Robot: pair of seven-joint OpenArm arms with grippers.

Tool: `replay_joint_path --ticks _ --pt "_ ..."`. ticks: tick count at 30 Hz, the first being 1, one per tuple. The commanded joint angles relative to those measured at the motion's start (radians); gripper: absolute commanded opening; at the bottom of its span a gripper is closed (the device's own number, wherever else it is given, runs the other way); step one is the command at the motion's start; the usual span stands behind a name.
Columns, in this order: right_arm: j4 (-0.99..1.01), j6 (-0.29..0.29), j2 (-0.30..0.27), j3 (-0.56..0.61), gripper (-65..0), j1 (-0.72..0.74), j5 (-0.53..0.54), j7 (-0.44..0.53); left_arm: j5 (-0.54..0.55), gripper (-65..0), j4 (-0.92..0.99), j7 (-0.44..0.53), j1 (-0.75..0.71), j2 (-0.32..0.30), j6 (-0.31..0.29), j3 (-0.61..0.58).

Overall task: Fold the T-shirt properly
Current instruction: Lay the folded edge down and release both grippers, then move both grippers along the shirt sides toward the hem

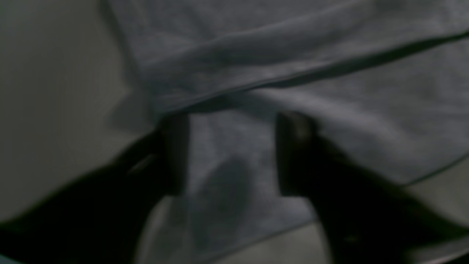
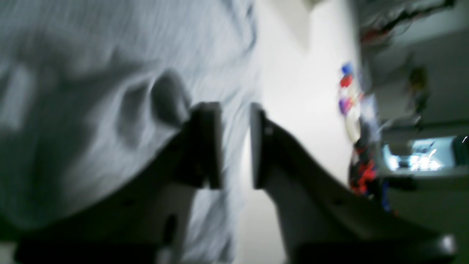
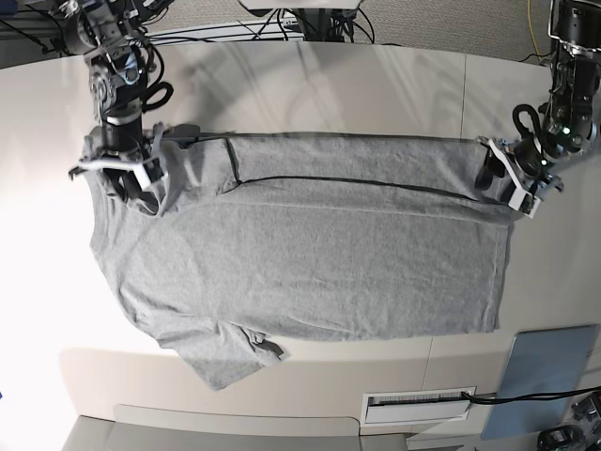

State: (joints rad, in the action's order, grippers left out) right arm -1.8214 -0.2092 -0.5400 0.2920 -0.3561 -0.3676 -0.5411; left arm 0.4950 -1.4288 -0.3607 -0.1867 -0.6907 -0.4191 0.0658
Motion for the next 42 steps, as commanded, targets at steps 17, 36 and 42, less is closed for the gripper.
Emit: replay_joint_path --ticks 17,36,42 --pt "0.233 0.154 0.118 -0.189 -65.0 0.063 0.293 0.087 0.039 -65.0 -0.008 -0.042 -0.036 0.166 0.132 0.009" --pt "0.064 0.176 0.055 -0.257 -65.0 -0.264 0.269 -0.042 0.090 -65.0 -0.077 -0.217 -0.369 0.097 0.053 0.018" --pt "0.014 0.193 0.055 -0.331 -65.0 -0.381 0.269 -0.015 0.089 -65.0 -0.117 -0.216 -0.493 0.098 0.055 0.018"
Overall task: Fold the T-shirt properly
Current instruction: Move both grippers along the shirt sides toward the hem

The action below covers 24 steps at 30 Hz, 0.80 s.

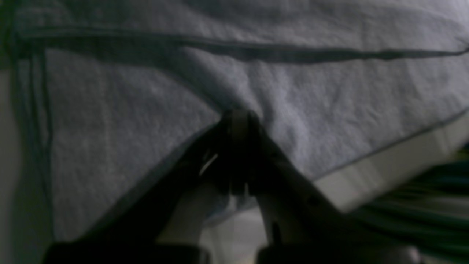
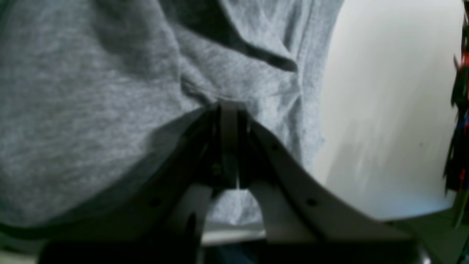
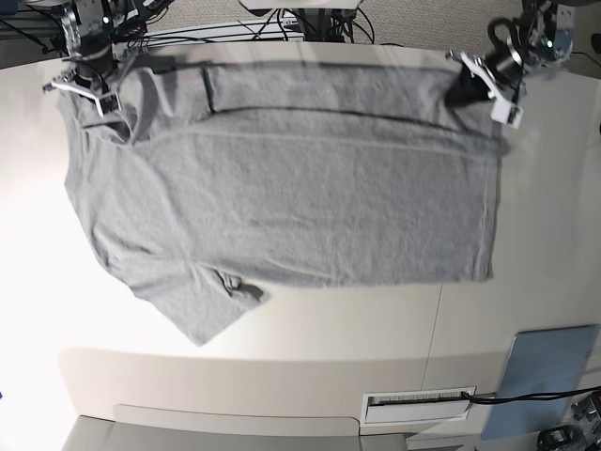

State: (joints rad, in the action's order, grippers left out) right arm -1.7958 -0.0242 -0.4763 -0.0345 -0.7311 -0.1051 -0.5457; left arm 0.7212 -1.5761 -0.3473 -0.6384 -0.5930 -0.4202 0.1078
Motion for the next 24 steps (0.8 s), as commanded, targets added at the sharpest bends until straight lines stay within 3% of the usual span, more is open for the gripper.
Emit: replay_joint_path --ticks 1,11,16,20,24 --pt "-0.013 0.019 -0.008 -0.013 -65.0 -0.018 0.007 -0.006 -0.137 -65.0 0.018 -0.229 -0.062 0.000 0.056 -0.024" --pt "-0.058 0.024 -0.009 -0.029 -65.0 -0.036 0.002 0.049 -0.142 -65.0 -0.161 -0.229 -0.101 0.000 0.056 0.027" --pt "-0.125 -0.011 -0.009 -0.060 -65.0 -0.027 -0.152 0.053 -0.140 -65.0 -0.262 -0.229 -0.065 0.000 0.053 0.121" --pt "-0.179 -0.011 -0.009 -0.112 -64.8 -0.003 -0.172 0.051 -0.141 -48.8 -0.308 -0.229 -0.017 0.000 0.054 0.170" --pt "-0.194 -0.011 -0.008 -0.144 -49.2 0.057 -0.156 0.053 -0.143 -28.8 -0.307 -0.222 0.056 0.002 0.095 0.179"
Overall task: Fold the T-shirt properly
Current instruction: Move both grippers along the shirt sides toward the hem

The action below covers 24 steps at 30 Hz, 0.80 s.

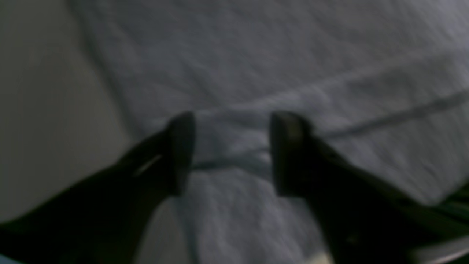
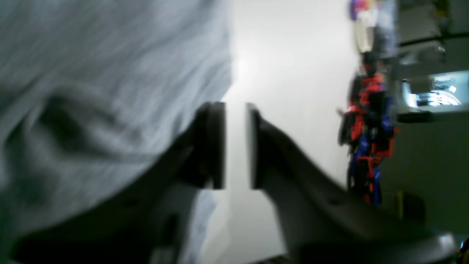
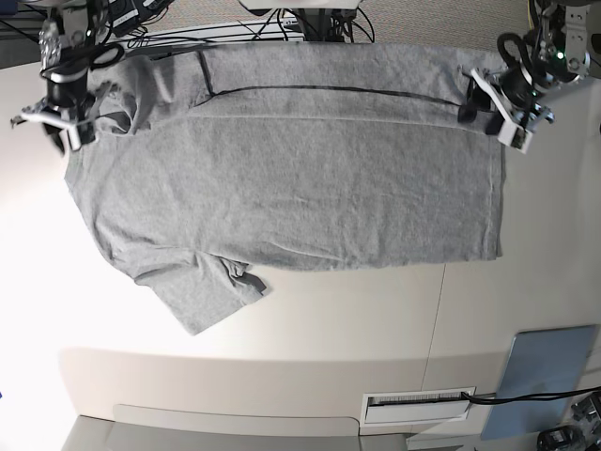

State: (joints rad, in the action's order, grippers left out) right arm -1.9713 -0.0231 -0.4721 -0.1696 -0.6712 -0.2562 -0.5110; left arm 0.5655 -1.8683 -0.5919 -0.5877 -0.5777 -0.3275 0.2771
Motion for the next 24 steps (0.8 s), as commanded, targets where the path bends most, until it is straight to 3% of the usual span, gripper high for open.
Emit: replay_joint_path --ticks 1,5,8,10,13,18,24 --pt "-0.019 -0.012 -0.013 -0.009 -48.4 0.014 -0.006 0.018 -0.003 -26.1 -0.014 0.037 0.030 -0.008 0.015 0.009" --pt "-0.018 -0.015 -0.012 -0.008 -48.4 0.076 0.011 0.014 -0.050 -25.2 0.021 0.050 0.180 0.004 0.077 0.009" --pt "-0.018 -0.014 -0.012 -0.008 -48.4 0.114 0.070 -0.002 -0.043 -25.2 0.121 0.038 0.322 0.004 0.072 0.008" --pt "-0.018 -0.008 -0.013 -0.008 -48.4 0.144 0.128 -0.053 -0.005 -25.2 0.216 0.031 0.414 0.004 0.054 0.007" --pt "-0.018 0.062 -0.012 -0.008 -48.4 0.195 0.174 -0.148 0.045 -25.2 0.391 0.019 0.539 0.004 0.001 0.006" --pt "-0.018 0.110 -0.001 -0.008 -48.4 0.257 0.193 -0.175 0.027 -25.3 0.650 0.008 0.726 0.024 -0.117 0.006" --pt "-0.018 0.166 0.013 -0.008 -48.4 0.272 0.253 -0.193 -0.064 -25.3 0.831 -0.045 0.900 0.066 -0.121 0.006"
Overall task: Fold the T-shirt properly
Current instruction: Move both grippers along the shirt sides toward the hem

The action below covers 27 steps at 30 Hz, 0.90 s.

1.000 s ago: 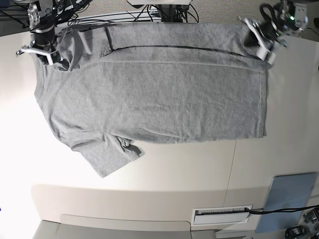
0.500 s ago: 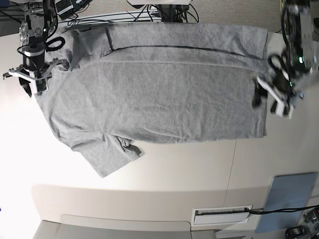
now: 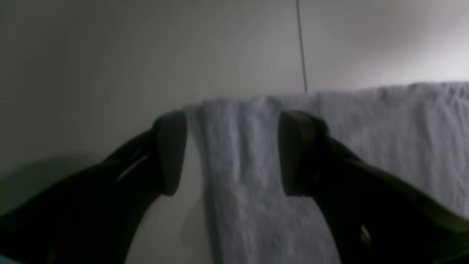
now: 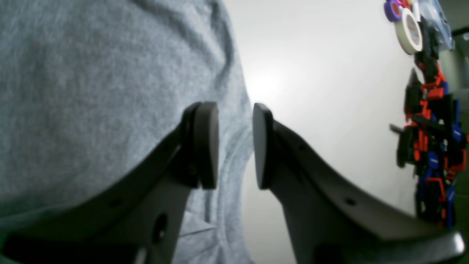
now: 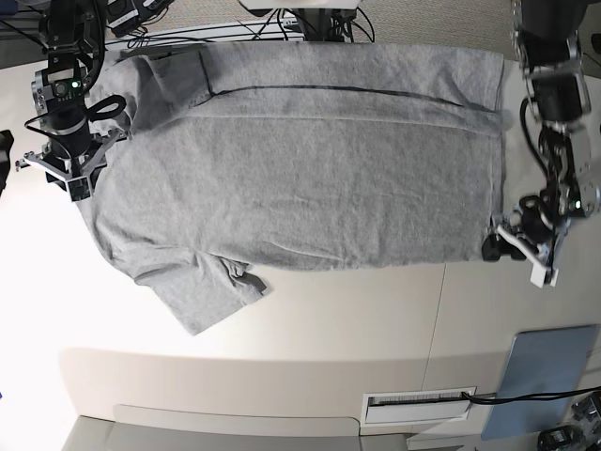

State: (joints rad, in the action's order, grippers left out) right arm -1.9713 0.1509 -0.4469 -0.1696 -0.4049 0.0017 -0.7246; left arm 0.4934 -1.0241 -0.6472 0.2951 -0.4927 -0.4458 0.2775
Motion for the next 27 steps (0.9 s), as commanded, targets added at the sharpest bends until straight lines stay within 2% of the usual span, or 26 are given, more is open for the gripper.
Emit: replay_joint_path --ticks 1,3,6,11,13,14,17,20,24,26,27 --pt "-0.018 -0.008 -0.004 -0.008 -48.4 0.006 -0.003 0.020 -0.005 -25.3 0.008 0.011 0.035 -0.010 -0.014 0.006" --pt "-0.018 -0.004 0.013 -0.008 -48.4 0.006 0.004 0.020 -0.024 -25.3 0.055 0.007 0.061 0.009 -0.030 0.006" --pt "-0.018 0.029 0.030 -0.008 -48.4 0.006 0.006 0.020 -0.055 -25.3 0.146 0.022 0.090 0.027 0.005 0.006" --pt "-0.018 0.055 0.034 -0.008 -48.4 0.006 0.010 0.018 -0.137 -25.3 0.269 0.055 0.140 0.025 0.008 0.006" --pt "-0.018 0.055 0.034 -0.008 -48.4 0.006 0.010 0.018 -0.138 -25.5 0.293 0.039 0.152 0.027 -0.017 0.006" --pt "-0.018 0.055 0.034 -0.008 -48.4 0.006 0.010 0.018 -0.138 -26.7 0.296 0.017 0.153 0.029 -0.048 0.006" --pt "-0.018 0.055 0.034 -0.008 -48.4 0.009 0.010 0.019 -0.134 -34.2 0.296 -0.036 0.154 0.030 -0.114 0.006" --pt "-0.018 0.055 0.034 -0.008 -48.4 0.026 0.009 0.021 -0.134 -43.0 0.296 -0.056 0.154 0.030 -0.128 0.006" --pt "-0.018 0.055 0.034 -0.008 -48.4 0.065 0.010 0.034 -0.122 -50.1 0.296 -0.079 0.154 0.030 -0.158 0.006" --pt "-0.017 0.055 0.034 -0.008 -47.6 0.082 0.006 0.043 -0.122 -58.0 0.296 -0.079 0.154 0.030 -0.158 0.006" --pt "-0.015 0.056 0.034 -0.008 -45.1 0.090 0.006 0.044 -0.122 -63.1 0.296 -0.078 0.154 0.030 -0.158 0.006"
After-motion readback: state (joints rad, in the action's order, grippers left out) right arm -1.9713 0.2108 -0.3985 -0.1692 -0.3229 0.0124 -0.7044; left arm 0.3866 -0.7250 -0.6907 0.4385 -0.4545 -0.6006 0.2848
